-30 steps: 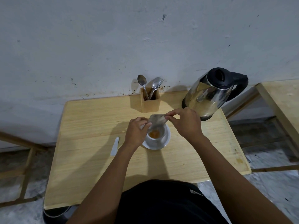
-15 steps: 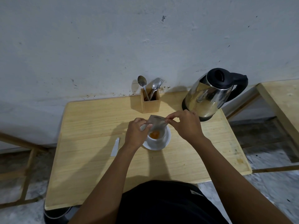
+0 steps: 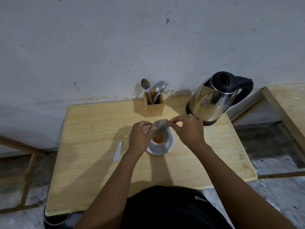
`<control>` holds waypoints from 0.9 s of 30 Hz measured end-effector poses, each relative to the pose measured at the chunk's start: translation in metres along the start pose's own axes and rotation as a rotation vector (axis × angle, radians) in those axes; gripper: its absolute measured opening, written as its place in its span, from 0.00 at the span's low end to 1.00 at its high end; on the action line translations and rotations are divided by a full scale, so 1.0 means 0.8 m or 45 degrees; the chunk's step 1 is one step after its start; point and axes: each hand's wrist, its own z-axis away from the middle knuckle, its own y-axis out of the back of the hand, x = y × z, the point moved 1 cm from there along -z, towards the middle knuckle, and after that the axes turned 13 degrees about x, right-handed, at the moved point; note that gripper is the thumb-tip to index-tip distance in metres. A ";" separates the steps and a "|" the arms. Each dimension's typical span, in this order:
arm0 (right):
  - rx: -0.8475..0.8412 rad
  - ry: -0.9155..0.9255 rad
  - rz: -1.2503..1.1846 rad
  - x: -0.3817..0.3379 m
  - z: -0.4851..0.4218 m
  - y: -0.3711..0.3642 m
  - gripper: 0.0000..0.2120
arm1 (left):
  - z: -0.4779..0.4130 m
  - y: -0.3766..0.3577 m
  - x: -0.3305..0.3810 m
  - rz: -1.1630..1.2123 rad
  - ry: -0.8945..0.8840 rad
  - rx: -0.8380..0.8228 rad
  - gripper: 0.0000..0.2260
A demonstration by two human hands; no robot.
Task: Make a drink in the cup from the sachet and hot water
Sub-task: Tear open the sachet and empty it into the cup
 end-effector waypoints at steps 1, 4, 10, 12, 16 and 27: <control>-0.018 0.000 0.000 0.000 0.001 -0.001 0.05 | 0.001 0.000 0.002 -0.018 -0.002 0.022 0.09; 0.052 -0.057 -0.012 -0.001 0.002 -0.001 0.04 | 0.001 0.000 0.005 -0.021 -0.006 0.025 0.09; -0.005 -0.101 -0.089 -0.004 0.002 -0.007 0.03 | 0.001 0.000 0.004 -0.039 -0.021 0.034 0.09; -0.060 -0.111 -0.120 0.000 0.000 -0.008 0.03 | 0.001 0.000 0.004 -0.045 -0.025 0.028 0.09; -0.103 -0.151 -0.138 0.002 -0.001 -0.010 0.05 | 0.001 0.001 0.002 -0.071 -0.034 0.003 0.10; -0.160 -0.144 -0.111 -0.005 0.002 -0.008 0.04 | -0.001 0.006 0.013 -0.037 -0.058 -0.018 0.09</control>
